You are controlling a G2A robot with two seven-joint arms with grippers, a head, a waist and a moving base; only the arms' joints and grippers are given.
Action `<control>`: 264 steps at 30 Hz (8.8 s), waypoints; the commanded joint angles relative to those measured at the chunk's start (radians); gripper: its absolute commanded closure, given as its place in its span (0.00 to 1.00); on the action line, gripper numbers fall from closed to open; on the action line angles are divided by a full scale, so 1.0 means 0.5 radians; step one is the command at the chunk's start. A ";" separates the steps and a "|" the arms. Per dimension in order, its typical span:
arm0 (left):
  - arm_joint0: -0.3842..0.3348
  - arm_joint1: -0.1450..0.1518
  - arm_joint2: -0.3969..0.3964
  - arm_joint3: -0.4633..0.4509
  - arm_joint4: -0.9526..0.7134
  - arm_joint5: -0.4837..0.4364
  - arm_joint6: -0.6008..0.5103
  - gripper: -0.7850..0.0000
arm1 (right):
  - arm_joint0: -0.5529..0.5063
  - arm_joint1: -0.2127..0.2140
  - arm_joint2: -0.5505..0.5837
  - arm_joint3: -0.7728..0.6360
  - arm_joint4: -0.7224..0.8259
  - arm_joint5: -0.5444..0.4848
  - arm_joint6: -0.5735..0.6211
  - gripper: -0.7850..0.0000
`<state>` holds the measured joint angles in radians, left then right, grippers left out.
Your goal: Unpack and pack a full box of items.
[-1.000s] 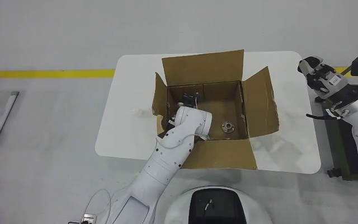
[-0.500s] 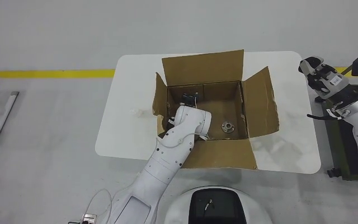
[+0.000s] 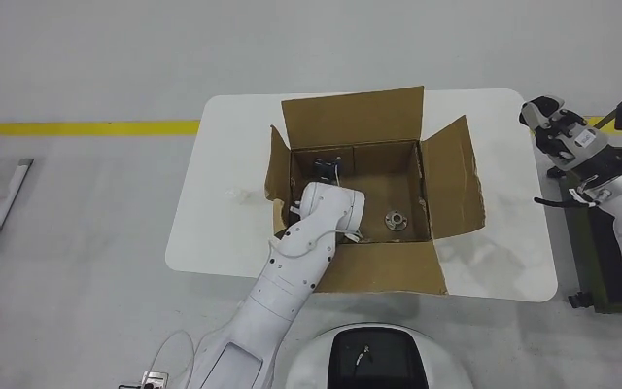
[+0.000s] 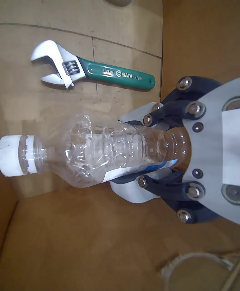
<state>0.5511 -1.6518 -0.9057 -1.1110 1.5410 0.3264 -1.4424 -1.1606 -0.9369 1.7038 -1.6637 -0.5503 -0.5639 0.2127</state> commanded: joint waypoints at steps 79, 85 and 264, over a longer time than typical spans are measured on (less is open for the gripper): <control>0.034 0.049 -0.704 -1.573 0.445 -0.709 -0.187 1.00 | -0.142 0.052 -0.029 -0.052 0.718 0.374 0.803 1.00; 0.179 0.069 -0.872 -1.495 0.647 -0.950 -0.187 1.00 | -0.189 0.054 0.019 -0.070 0.715 0.407 0.768 1.00; 0.549 0.138 -1.167 -1.318 0.379 -0.841 -0.187 0.00 | 0.377 -0.036 -1.034 -0.241 0.547 1.027 0.697 1.00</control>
<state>0.8256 -1.5828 -1.4892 -1.7700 1.7303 -0.0942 -1.5359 -0.9721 -0.9549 1.1868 -1.7842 -0.2766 -0.0504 0.5610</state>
